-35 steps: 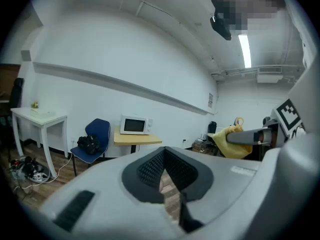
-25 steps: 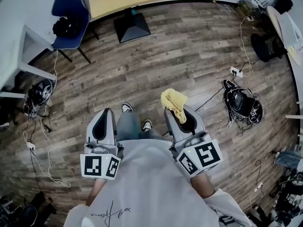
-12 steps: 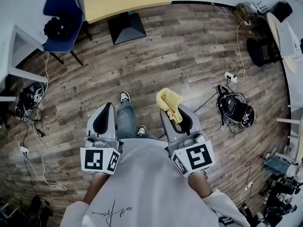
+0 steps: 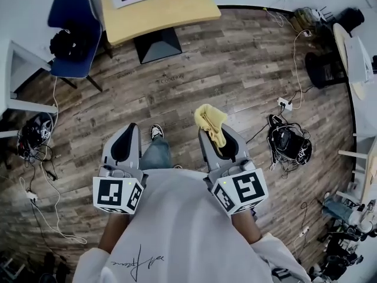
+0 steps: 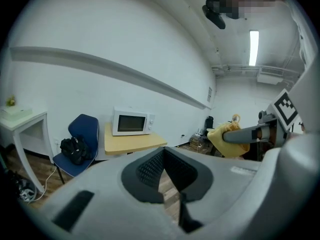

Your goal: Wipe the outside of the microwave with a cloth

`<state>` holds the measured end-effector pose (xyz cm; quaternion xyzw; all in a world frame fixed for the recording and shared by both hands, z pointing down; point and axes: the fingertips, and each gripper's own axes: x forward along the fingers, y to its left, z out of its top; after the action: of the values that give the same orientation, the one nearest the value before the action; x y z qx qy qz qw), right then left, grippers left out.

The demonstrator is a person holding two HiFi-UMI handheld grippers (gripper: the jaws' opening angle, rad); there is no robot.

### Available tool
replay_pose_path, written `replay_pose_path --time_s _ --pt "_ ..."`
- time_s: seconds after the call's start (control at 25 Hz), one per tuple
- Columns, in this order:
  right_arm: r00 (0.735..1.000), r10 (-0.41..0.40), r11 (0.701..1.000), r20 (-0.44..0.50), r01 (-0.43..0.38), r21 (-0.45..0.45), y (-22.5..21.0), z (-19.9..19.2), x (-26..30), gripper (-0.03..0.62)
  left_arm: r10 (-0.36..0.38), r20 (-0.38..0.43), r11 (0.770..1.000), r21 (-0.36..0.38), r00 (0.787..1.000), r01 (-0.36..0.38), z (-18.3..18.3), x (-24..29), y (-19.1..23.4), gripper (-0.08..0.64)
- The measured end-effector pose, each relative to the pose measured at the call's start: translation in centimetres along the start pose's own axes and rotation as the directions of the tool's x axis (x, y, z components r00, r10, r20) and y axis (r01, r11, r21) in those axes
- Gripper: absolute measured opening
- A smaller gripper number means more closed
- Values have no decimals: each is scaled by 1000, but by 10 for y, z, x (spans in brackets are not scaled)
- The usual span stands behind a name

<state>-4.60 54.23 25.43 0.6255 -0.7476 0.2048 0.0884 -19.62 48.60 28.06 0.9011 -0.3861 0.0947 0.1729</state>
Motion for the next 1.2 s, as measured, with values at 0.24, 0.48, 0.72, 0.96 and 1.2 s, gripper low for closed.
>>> replay_pose_path --time_s 0.24,0.48,0.72,0.96,1.2 --pt "999 -43 998 26 41 50 -8 37 66 100 18 19 1000 -7 1000 -18 39 33 58 -5" --pt "999 -36 998 24 35 57 -1 56 116 100 -2 18 999 33 1000 2 61 64 97 -5" --pt "1000 26 994 5 -26 105 0 58 144 100 3 18 998 57 1000 -4 72 88 119 -5" --pt "990 126 990 68 -130 57 0 74 180 115 -3 -22 998 64 1000 5 71 116 126 -5" --pt "987 135 987 86 -142 74 -31 97 235 118 5 -43 997 75 999 -2 84 164 144 -5"
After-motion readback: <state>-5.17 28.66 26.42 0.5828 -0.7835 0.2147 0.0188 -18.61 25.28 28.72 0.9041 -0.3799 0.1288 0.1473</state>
